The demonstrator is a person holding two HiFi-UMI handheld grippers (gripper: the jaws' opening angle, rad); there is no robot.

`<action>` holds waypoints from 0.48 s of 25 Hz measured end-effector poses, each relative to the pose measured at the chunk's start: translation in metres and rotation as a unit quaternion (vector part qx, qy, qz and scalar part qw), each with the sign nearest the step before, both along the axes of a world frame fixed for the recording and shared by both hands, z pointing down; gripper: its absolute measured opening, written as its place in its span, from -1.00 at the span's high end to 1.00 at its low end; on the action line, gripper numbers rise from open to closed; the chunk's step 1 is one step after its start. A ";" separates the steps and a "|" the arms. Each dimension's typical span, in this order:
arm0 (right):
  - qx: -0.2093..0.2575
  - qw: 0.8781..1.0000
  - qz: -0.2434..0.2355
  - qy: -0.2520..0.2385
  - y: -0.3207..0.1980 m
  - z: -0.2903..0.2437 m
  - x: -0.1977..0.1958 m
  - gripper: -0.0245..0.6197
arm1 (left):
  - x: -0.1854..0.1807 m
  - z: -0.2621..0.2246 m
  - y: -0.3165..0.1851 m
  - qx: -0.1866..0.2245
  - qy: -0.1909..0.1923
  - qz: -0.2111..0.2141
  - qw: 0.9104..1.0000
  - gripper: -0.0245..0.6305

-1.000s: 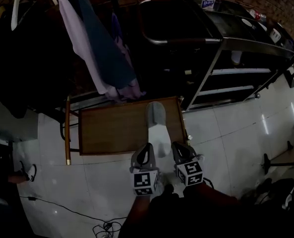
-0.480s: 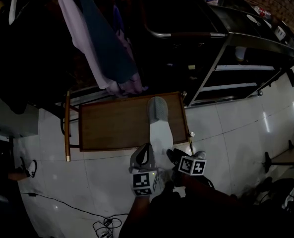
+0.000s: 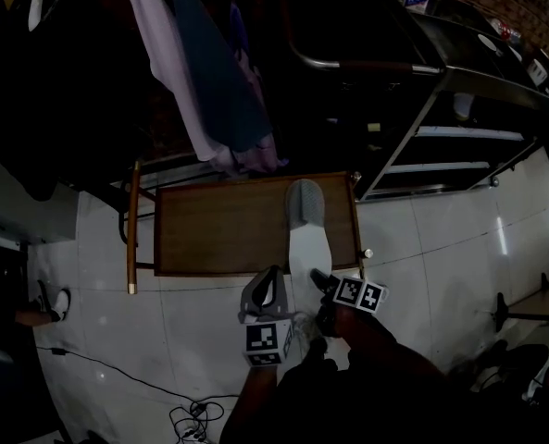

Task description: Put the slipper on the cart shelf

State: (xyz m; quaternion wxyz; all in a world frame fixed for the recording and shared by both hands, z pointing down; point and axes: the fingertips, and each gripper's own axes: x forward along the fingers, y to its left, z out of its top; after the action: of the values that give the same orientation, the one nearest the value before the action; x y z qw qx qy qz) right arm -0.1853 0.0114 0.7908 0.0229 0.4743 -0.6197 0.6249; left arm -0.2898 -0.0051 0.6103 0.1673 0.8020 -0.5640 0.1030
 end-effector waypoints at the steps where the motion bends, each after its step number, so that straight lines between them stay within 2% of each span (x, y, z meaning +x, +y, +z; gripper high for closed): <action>1: -0.004 1.000 0.003 0.002 -0.003 0.002 0.001 0.32 | -0.001 0.001 0.002 -0.002 0.000 -0.001 1.000 0.88; 5: -0.008 1.000 -0.006 0.012 -0.004 0.004 0.003 0.48 | -0.001 0.001 0.004 -0.002 0.006 0.001 1.000 0.88; 9: 0.017 0.999 -0.020 0.024 -0.008 -0.010 0.000 0.67 | 0.005 0.000 0.003 -0.001 0.008 0.006 1.000 0.88; 12: 0.034 0.998 -0.032 0.038 -0.008 -0.021 -0.001 0.73 | 0.012 -0.005 0.001 0.004 0.008 0.013 1.000 0.88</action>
State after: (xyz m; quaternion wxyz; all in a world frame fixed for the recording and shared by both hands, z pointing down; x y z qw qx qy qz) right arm -0.1868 0.0029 0.7695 0.0502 0.4781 -0.6540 0.5841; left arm -0.2781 -0.0039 0.6053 0.1674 0.8107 -0.5527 0.0965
